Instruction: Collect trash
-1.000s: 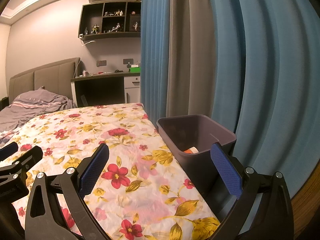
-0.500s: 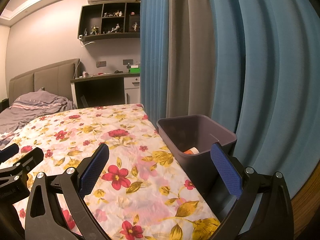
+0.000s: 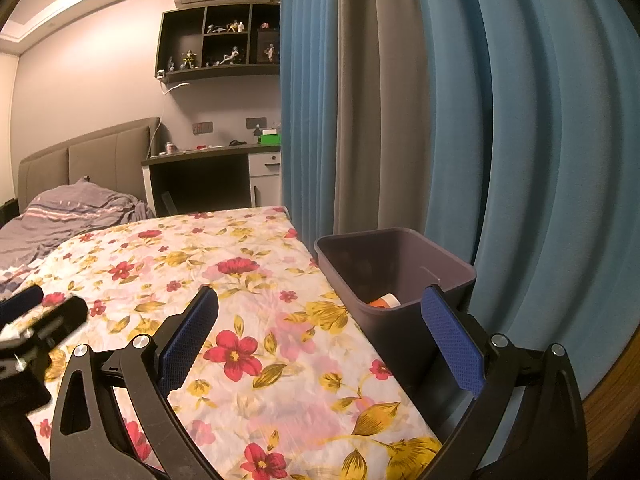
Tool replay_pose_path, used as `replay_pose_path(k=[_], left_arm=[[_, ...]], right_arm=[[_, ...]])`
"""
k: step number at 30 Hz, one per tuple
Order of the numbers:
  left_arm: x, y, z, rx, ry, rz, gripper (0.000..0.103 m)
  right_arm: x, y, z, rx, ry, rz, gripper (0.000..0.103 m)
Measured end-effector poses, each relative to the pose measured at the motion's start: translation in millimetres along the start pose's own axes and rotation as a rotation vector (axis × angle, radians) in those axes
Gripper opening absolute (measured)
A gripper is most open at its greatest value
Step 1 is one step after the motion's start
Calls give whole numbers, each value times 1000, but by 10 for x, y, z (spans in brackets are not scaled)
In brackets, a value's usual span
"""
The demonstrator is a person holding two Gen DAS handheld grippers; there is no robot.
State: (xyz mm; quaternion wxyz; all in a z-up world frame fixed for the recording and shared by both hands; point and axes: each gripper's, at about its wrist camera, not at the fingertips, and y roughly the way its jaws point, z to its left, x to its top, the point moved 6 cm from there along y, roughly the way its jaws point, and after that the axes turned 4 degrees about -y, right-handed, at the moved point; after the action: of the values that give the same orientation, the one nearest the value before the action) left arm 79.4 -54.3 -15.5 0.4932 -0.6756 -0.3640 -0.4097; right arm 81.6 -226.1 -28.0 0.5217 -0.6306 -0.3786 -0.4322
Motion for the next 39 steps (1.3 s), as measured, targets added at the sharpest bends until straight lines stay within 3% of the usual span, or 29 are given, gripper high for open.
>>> replay_pose_path(k=[3, 6, 32, 39], left_arm=[[52, -12, 11, 36, 20, -21, 73], [61, -10, 6, 39, 28, -21, 69], [63, 56, 46, 41, 27, 5, 69], [73, 80, 23, 41, 30, 4, 75]], right_arm=[[-3, 2, 1, 1, 7, 1, 97], [11, 14, 31, 3, 9, 0, 97], [41, 55, 61, 6, 27, -4, 97], [50, 77, 50, 8, 31, -6, 97]])
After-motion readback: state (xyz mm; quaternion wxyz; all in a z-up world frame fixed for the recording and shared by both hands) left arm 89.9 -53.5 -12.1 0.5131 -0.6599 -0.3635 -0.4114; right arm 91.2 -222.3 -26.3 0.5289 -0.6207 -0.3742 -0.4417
